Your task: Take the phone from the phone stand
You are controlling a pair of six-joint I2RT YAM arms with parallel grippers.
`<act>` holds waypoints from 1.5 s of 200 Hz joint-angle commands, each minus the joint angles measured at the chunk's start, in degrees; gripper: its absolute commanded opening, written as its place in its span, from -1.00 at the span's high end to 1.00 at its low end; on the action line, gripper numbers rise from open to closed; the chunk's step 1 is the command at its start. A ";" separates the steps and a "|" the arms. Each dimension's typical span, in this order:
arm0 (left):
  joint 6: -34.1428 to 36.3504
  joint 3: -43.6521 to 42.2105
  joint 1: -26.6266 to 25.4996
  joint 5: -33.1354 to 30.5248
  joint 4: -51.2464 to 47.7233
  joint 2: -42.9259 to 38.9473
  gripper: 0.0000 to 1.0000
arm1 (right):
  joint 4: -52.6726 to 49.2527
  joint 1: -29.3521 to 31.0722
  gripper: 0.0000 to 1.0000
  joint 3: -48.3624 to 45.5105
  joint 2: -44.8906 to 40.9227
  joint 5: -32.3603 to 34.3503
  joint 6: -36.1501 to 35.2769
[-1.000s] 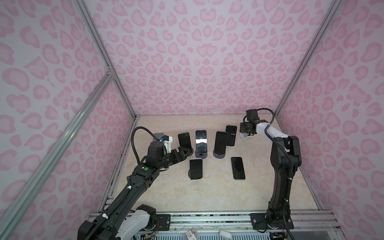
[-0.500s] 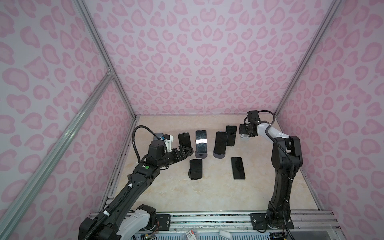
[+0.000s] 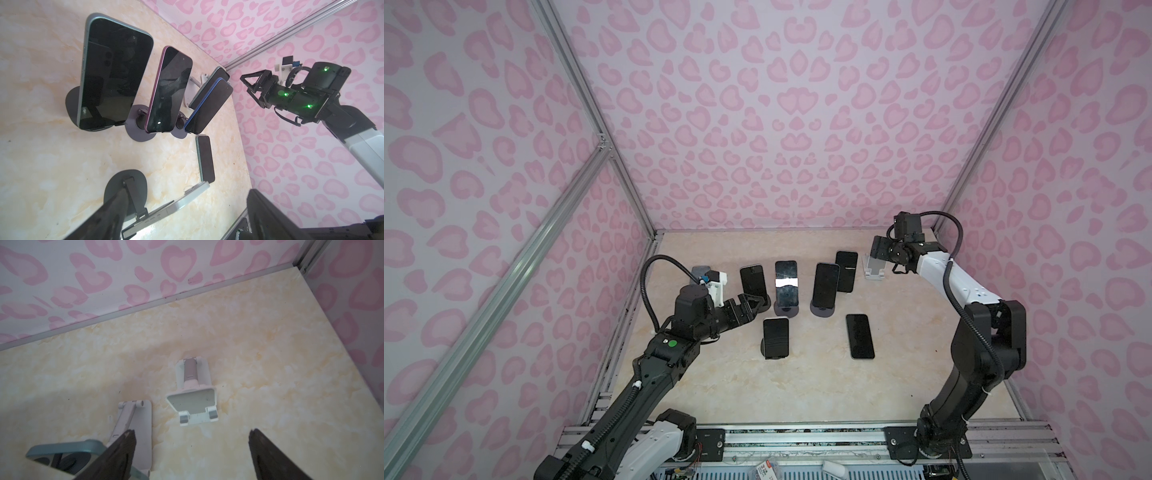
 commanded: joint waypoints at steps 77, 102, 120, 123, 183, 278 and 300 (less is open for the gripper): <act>0.38 -1.87 0.01 -2.58 -0.52 -3.07 -0.86 | 5.74 8.72 -0.81 0.34 -1.64 2.35 7.39; 0.69 -1.78 0.02 -2.65 -0.51 -2.64 -0.86 | 5.08 9.39 -0.89 4.75 2.20 2.82 6.95; 0.68 -1.67 0.01 -2.58 -0.15 -1.96 -0.86 | 3.29 9.72 -0.96 8.64 5.36 2.60 6.64; 0.68 -1.67 0.02 -2.58 -0.19 -1.79 -0.86 | 3.13 9.83 -0.96 9.02 5.82 2.67 6.60; 1.00 -0.65 0.02 -2.33 0.15 0.20 -0.86 | 1.96 10.17 -0.96 12.61 10.90 1.59 6.23; 0.51 0.69 0.01 -1.57 0.62 2.00 -0.86 | 2.01 11.23 -0.96 11.70 13.04 2.39 5.88; 0.68 0.81 0.01 -1.44 0.54 2.25 -0.86 | 2.05 11.20 -0.95 11.34 13.09 2.90 6.13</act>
